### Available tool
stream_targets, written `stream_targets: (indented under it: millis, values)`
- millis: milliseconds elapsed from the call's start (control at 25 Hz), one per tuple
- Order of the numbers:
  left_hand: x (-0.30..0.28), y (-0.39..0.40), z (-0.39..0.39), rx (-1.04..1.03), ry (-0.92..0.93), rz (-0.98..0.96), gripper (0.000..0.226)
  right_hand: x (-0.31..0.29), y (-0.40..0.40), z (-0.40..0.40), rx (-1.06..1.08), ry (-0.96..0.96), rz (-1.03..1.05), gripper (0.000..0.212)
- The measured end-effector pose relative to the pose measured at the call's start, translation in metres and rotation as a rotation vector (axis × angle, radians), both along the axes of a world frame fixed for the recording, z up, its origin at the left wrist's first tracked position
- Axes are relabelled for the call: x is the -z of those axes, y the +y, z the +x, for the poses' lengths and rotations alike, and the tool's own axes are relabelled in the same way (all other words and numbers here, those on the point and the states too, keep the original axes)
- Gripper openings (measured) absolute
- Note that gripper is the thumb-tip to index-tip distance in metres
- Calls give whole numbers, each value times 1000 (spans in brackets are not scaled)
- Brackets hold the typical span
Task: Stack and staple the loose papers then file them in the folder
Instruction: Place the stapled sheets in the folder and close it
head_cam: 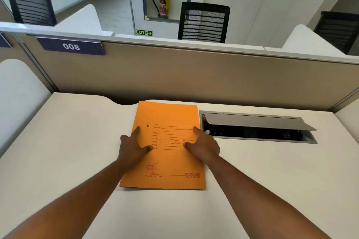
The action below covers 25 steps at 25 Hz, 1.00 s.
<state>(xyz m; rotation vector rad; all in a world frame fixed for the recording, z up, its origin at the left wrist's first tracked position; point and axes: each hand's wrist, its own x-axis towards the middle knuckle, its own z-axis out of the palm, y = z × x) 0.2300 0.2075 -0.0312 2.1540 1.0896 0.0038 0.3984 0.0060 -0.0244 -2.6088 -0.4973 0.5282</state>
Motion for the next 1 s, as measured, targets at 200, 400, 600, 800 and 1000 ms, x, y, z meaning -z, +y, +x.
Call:
stream_targets:
  millis: [200, 400, 600, 800, 1000]
  values:
    - [-4, -8, 2, 2, 134, 165, 90, 7, -12, -19, -28, -182, -215, 83]
    - [8, -25, -24, 189, 89, 365, 96, 11, -15, -44, -256, -347, -72, 76]
    - [23, -31, -30, 439, 165, 400, 94, 29, -14, -57, -390, -231, -141, 88]
    - [25, -29, -22, 441, 172, 400, 94, 39, -17, -50, -389, -259, -146, 91]
    - [27, -26, -15, 437, 165, 397, 94, 43, -15, -42, -376, -278, -124, 92]
